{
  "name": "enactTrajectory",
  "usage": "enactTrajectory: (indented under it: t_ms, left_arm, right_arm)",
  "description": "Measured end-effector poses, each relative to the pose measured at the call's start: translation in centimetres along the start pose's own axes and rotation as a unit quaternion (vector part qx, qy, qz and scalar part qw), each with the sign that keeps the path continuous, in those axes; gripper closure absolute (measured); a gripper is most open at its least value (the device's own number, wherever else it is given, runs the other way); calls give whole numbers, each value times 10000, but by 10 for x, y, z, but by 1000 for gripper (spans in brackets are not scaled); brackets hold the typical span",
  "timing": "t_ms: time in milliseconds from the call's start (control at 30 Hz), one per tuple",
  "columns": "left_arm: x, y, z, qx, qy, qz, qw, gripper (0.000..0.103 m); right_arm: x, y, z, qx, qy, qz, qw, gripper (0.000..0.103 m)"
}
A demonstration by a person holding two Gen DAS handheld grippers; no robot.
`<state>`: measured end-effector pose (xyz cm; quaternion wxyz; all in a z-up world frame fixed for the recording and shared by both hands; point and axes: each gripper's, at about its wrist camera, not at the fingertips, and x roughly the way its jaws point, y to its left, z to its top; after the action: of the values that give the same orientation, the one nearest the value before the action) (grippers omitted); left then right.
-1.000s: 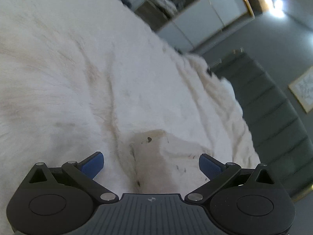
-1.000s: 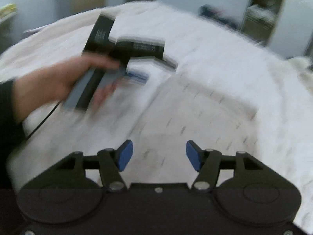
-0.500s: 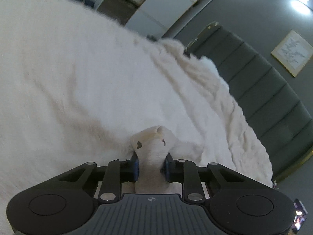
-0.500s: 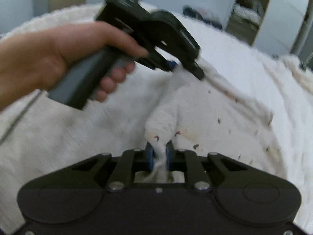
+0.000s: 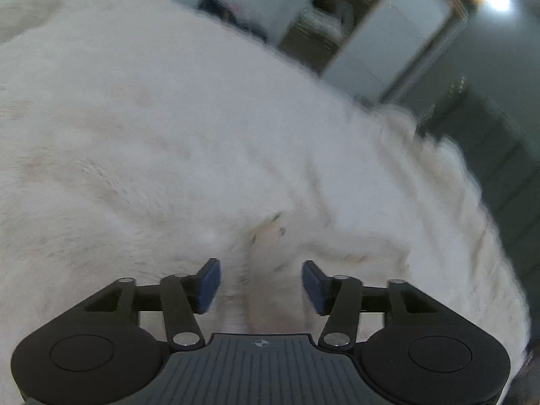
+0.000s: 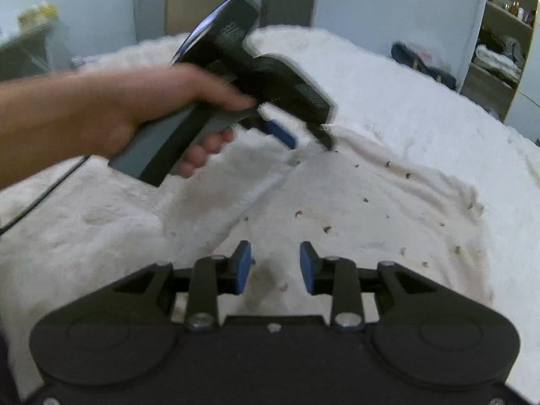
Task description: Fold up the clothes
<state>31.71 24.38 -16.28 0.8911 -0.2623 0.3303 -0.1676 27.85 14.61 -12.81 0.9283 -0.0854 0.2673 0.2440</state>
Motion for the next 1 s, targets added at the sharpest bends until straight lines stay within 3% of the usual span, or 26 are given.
enactTrajectory:
  t_ms: [33,67,167,233,300,333,367,433,500,600,700,733,767,833,867,900,1000]
  left_arm:
    - [-20,-11,-8,-123,-373,-249,9989,11]
    - [-33,-19,-14,-197,-590,-451,9970,0]
    - [-32,-42,-43,-269,-546,-1032,9928,0]
    - [-19,-53,-66,-317,-335,-969,9942,0]
    - [-8,-52,-81,-413,-5,-611,9973,1]
    - [-6,-50,-87,-454,103,-516,9976,1]
    - [-11,-48,-93,-484,85,-548,9973,1]
    - [-29,-42,-103,-478,-59,-628,9969,1]
    - [-44,-40,-110,-498,-307,-691,9959,1]
    - [-59,-39,-124,-620,-667,-527,9944,1]
    - [-56,-59,-136,-125,-432,62,9990,1]
    - [-59,-69,-141,92,-326,208,9992,1]
    - [-67,-78,-145,270,-279,210,9990,1]
    - [-83,-96,-151,571,-237,170,9979,0]
    - [-93,-104,-153,640,-294,84,9975,0]
    - [-106,-114,-156,677,-382,6,9970,0]
    - [-142,-143,-167,673,-492,51,9965,0]
  right_arm:
    - [-16,-15,0,237,-300,-40,9993,51]
    - [-24,-34,0,534,-443,-150,9975,52]
    - [-5,-79,-14,914,-315,-275,9949,57]
    - [21,-107,-29,950,-97,-356,9948,64]
    - [56,-138,-48,762,745,-1089,9883,103]
    - [63,-151,-52,869,919,-1355,9827,103]
    - [63,-172,-55,1104,1167,-1868,9692,95]
    - [50,-198,-50,1655,1080,-2052,9585,90]
    - [37,-200,-32,1777,454,-1765,9671,65]
    - [39,-175,-6,1566,-331,-1194,9799,46]
    - [57,-145,0,1304,-304,-450,9900,44]
    - [73,-134,-5,1186,-27,-203,9927,44]
    - [87,-128,-14,1091,371,-212,9931,44]
    - [101,-136,-34,1033,930,-860,9866,46]
    - [99,-148,-41,1128,1020,-1264,9803,40]
    - [88,-166,-47,1363,1034,-1529,9733,28]
    - [52,-181,-50,1723,913,-1674,9664,29]
